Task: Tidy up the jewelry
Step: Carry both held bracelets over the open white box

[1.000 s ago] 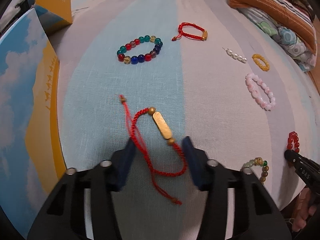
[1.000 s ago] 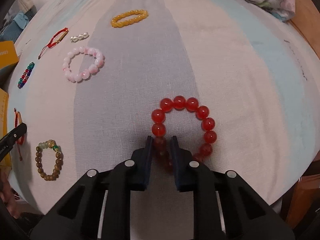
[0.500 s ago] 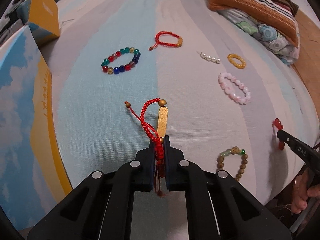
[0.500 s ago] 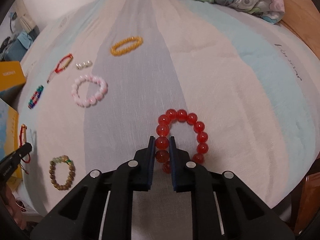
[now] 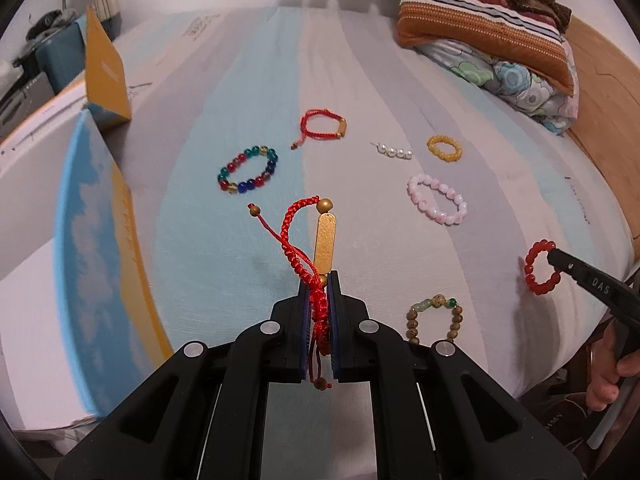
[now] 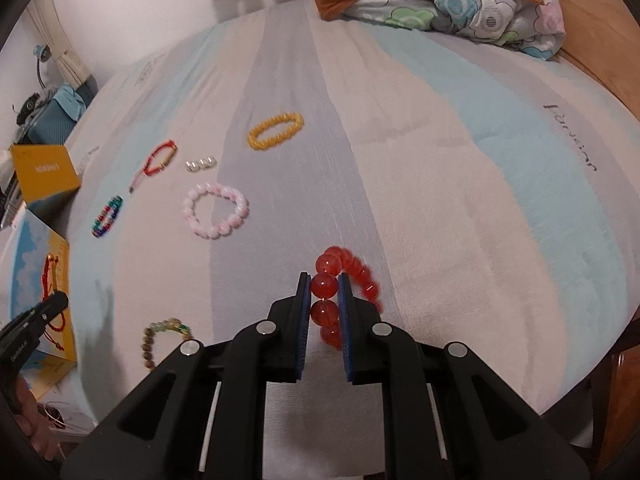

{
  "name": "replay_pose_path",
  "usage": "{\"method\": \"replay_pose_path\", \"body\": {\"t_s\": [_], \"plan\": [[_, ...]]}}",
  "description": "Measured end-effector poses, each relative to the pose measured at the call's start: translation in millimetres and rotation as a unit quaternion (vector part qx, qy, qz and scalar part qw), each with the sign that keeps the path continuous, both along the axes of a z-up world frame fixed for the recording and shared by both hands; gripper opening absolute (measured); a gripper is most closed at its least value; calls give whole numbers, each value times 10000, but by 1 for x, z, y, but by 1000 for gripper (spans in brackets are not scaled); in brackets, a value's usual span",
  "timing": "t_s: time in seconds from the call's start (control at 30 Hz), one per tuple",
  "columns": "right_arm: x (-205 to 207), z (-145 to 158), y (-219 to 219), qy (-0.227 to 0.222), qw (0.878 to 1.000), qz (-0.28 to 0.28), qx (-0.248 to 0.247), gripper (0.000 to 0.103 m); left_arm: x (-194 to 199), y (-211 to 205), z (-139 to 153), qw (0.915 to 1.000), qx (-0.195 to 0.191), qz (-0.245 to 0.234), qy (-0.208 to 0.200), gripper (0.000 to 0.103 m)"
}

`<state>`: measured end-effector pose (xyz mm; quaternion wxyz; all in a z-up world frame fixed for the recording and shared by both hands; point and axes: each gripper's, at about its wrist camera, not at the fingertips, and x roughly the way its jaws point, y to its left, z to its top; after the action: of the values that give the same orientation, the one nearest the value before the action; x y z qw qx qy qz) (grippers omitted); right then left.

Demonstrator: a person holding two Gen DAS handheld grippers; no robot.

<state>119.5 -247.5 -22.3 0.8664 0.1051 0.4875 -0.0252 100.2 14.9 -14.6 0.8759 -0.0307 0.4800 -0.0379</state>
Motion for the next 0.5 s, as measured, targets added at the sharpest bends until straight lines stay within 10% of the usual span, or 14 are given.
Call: {"method": "replay_pose_path", "body": {"t_s": [0.5], "plan": [[-9, 39, 25, -87, 9997, 141, 164, 13, -23, 26, 46, 9997, 162, 202, -41, 7]]}}
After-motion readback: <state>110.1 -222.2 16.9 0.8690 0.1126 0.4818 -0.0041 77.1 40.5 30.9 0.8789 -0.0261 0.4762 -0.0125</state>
